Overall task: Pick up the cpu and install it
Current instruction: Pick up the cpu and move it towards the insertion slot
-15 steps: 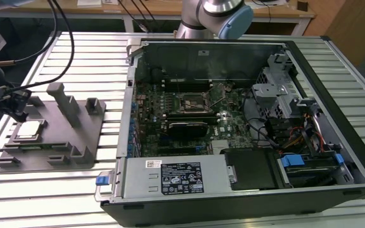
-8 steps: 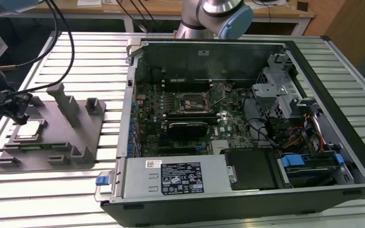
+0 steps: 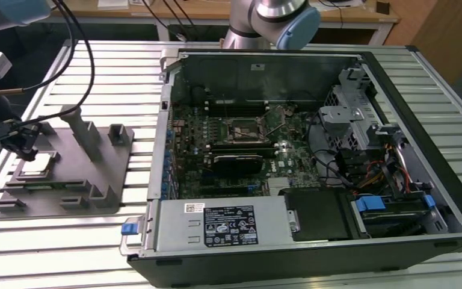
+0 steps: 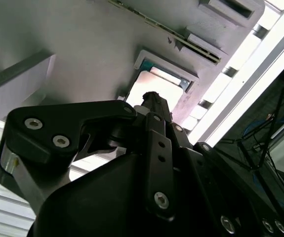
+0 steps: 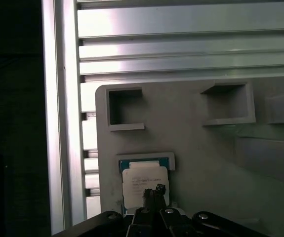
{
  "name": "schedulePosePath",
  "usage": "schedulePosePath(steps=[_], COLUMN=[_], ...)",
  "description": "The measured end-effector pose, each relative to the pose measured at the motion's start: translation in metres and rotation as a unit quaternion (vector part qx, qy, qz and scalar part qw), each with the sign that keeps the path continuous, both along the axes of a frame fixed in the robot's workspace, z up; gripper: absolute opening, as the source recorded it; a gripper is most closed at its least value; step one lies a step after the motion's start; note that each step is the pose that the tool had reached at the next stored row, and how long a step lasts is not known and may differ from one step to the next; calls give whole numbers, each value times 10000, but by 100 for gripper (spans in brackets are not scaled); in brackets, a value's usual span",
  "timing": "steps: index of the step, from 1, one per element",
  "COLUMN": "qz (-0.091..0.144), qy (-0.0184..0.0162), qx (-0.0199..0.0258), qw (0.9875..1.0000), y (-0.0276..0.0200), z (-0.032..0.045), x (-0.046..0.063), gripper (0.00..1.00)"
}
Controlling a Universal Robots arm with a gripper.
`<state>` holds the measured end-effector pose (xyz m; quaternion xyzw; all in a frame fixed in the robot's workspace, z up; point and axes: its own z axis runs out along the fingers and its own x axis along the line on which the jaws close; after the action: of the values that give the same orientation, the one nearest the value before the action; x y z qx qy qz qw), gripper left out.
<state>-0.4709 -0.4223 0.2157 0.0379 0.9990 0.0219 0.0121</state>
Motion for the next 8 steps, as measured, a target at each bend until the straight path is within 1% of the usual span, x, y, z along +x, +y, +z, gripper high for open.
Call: schedulePosePath(steps=[4,8], qz=[0,0], qy=[0,0], qx=[0,0], qw=[10000,10000], y=[2,4], z=[-43,-61], x=[-11,-19], gripper=[11,11])
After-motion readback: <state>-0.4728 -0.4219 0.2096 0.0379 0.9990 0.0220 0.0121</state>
